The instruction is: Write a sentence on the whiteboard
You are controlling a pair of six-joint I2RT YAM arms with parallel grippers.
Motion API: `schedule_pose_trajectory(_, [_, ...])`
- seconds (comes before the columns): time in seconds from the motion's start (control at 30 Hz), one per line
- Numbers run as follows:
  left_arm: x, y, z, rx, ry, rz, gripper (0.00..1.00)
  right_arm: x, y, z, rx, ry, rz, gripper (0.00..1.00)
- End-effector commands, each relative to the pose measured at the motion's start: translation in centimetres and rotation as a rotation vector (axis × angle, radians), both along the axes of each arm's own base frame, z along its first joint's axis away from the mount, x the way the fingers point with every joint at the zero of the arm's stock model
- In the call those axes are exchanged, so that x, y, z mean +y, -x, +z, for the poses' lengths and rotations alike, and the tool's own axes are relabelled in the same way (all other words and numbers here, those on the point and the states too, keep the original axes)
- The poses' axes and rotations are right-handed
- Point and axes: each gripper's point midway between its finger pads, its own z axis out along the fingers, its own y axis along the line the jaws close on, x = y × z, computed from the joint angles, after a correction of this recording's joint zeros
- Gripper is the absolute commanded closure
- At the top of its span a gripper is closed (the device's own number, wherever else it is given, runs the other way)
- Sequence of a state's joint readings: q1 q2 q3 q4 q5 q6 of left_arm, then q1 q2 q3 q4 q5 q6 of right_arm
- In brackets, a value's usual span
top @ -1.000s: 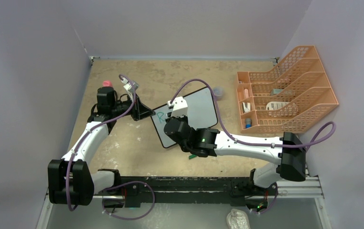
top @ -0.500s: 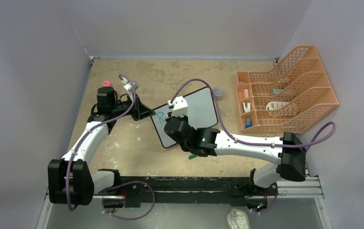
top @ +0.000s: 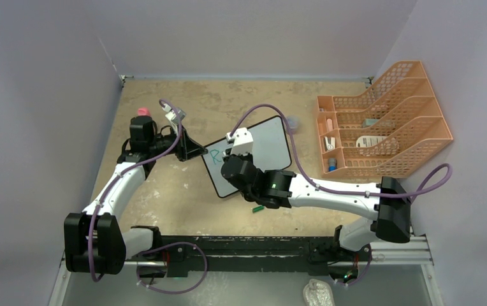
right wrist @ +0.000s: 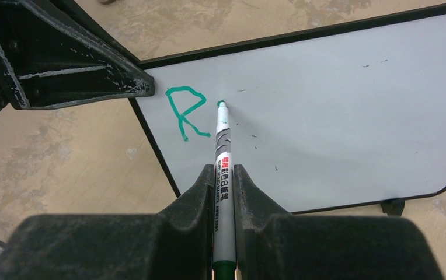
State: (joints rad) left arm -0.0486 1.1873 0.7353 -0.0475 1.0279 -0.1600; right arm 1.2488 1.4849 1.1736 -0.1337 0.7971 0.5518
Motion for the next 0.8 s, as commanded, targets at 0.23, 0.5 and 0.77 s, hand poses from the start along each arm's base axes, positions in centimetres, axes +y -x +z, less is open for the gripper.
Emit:
schedule_pose_trajectory(0.23, [-0.1, -0.8, 1.3, -0.060, -0.013, -0.004, 1.00, -1.2, 0.0, 2.0, -0.012, -0.048, -0.016, 1.00])
schedule_pose_trajectory(0.5, [-0.1, -0.9, 1.3, -0.059, -0.014, -0.005, 1.00, -0.8, 0.6, 1.4, 0.012, -0.040, 0.015, 1.00])
schedule_pose_trajectory(0.77, [-0.1, -0.9, 1.2, -0.055, -0.015, -0.006, 1.00, -0.7, 0.6, 1.0, 0.015, -0.034, 0.010, 1.00])
